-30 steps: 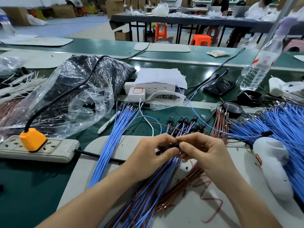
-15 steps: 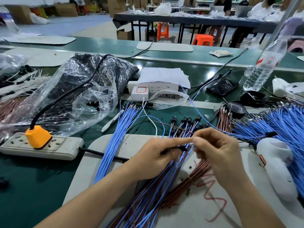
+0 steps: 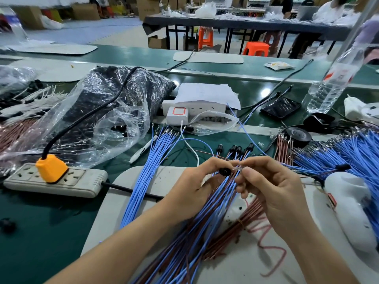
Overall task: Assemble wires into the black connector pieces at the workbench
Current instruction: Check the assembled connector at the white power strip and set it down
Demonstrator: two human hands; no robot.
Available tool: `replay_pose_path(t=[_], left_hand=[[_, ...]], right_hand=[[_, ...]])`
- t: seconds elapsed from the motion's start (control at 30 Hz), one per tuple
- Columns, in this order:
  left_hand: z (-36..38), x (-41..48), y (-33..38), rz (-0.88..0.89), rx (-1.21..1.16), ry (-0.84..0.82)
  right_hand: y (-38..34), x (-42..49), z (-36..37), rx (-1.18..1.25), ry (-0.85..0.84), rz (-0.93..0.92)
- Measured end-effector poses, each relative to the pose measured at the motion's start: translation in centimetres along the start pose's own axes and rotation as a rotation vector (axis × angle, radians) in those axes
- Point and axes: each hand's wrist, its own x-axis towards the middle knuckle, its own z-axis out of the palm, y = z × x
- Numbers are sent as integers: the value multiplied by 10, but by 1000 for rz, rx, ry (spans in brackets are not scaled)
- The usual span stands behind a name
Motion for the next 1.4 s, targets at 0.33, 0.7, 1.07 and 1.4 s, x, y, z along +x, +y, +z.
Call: replay_pose_path(t=[0.33,0.7,1.07,1.4], left_hand=[[-1,-1,-2,20,66,26],[-3,0,0,9,104,-16],[-1,-1,-4,-139,-130,-67],[0,-1,-3,-116,-176,-99]], right_hand=[[-2,-3,5,-145,52,-72],[0,-1,-2,-540,9,-187],[0,5,-12,-316,-107,47],[-2,4,-12,-150,-130,236]])
